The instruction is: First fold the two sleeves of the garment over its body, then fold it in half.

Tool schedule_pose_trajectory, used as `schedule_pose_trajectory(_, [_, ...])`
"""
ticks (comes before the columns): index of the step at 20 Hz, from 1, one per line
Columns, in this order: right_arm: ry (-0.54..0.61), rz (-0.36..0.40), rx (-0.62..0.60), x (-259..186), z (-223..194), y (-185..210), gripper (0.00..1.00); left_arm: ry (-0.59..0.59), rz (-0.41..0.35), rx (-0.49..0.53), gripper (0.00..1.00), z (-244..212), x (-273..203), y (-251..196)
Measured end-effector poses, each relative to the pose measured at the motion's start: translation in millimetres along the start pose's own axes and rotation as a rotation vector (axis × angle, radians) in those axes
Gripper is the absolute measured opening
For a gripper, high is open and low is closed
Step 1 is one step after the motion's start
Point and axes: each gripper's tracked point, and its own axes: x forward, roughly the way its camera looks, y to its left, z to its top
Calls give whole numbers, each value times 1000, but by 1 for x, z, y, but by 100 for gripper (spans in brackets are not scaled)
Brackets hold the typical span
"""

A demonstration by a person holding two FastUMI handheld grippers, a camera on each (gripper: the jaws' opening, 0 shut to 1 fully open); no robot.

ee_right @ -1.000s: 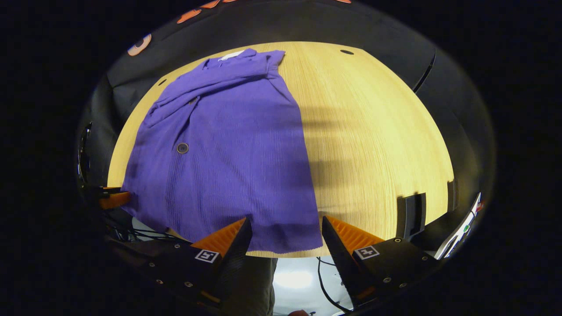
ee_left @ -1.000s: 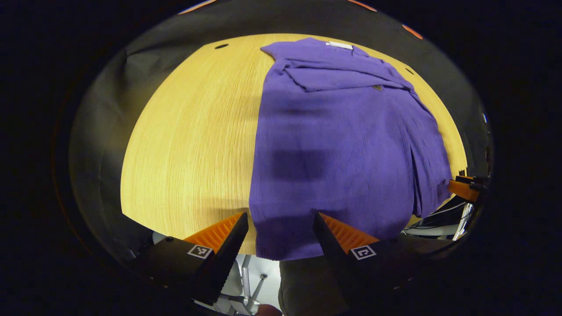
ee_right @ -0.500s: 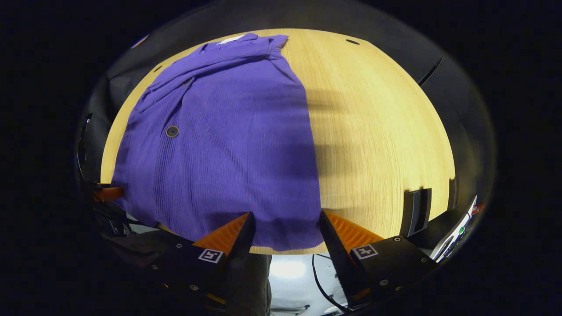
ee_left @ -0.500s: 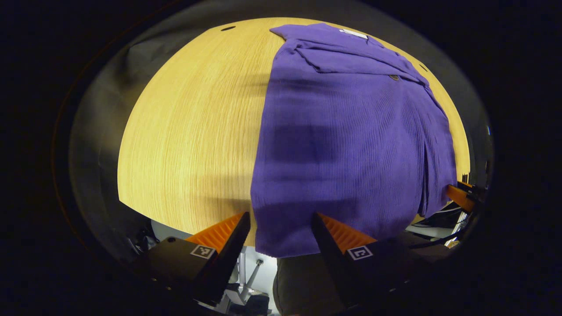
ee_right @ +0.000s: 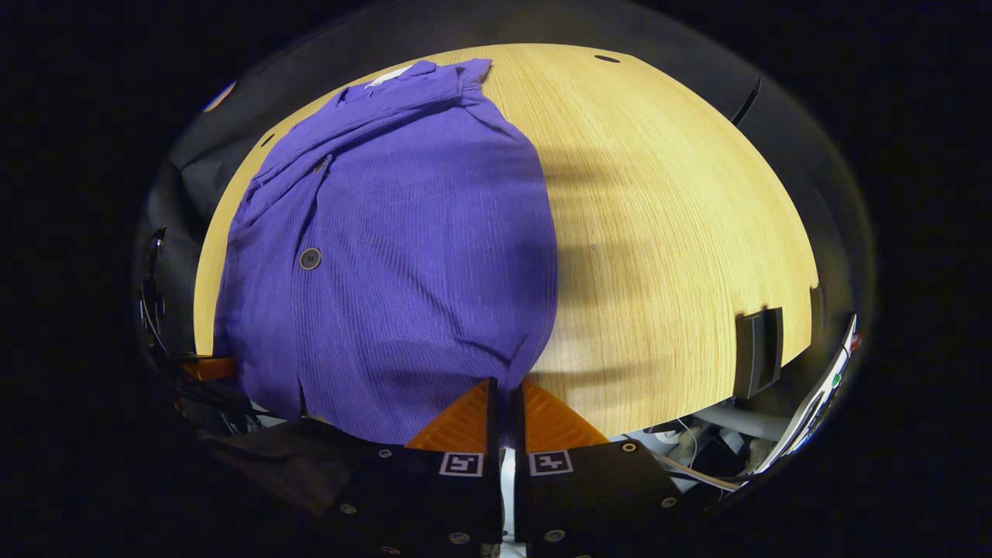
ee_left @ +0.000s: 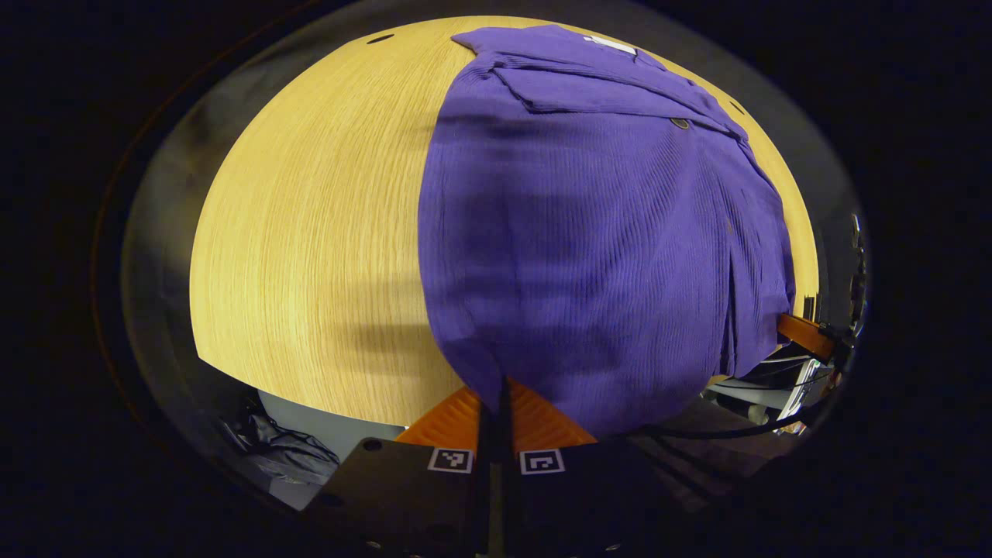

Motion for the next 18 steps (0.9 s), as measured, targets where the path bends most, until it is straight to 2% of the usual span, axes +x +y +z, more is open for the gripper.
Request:
schedule_pose_trajectory(1, [10, 15, 18, 0, -1, 4, 6, -4, -9, 12, 8, -11, -6, 4])
schedule_pose_trajectory(2, [14, 27, 38, -1, -2, 7, 4, -6, -12, 13, 8, 9, -2, -3])
schedule_pose_trajectory(3, [11, 30, 57, -3, -1, 8, 4, -6, -21, 17, 8, 8, -5, -4])
schedule_pose_trajectory(10, [-101, 100, 164, -42, 41, 27, 4, -85, -82, 74, 8, 37, -43, -4])
schedule_pose_trajectory(18, [-236, 121, 127, -87, 100, 62, 4, -199, -135, 191, 8, 110, -86, -10])
